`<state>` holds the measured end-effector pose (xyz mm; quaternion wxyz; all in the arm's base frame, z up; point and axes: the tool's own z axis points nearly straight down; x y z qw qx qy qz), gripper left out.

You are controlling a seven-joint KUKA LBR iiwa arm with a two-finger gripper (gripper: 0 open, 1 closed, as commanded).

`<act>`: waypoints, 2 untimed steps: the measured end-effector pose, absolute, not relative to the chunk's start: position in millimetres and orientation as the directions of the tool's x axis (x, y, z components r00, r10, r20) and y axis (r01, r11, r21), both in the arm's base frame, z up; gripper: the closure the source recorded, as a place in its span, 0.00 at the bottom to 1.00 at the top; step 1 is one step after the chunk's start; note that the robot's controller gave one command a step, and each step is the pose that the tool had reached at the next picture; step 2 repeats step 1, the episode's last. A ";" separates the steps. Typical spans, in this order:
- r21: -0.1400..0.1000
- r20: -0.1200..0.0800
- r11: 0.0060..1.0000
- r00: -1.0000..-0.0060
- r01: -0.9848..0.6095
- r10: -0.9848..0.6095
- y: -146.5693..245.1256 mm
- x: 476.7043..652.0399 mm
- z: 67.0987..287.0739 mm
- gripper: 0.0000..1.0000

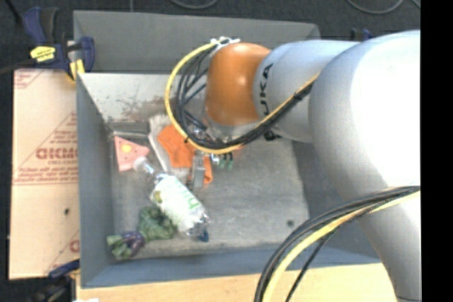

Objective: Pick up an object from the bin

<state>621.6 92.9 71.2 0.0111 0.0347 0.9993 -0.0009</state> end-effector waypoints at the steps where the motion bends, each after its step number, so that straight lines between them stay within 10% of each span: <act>1: -0.003 -0.022 0.994 -0.994 0.111 0.111 113.7 597.4 73.2 1.00; 2: -0.003 -0.022 0.994 -0.994 0.111 0.111 113.7 597.4 73.2 1.00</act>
Offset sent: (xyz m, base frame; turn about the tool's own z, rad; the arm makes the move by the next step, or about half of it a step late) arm 0.0000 0.0000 0.0000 0.0000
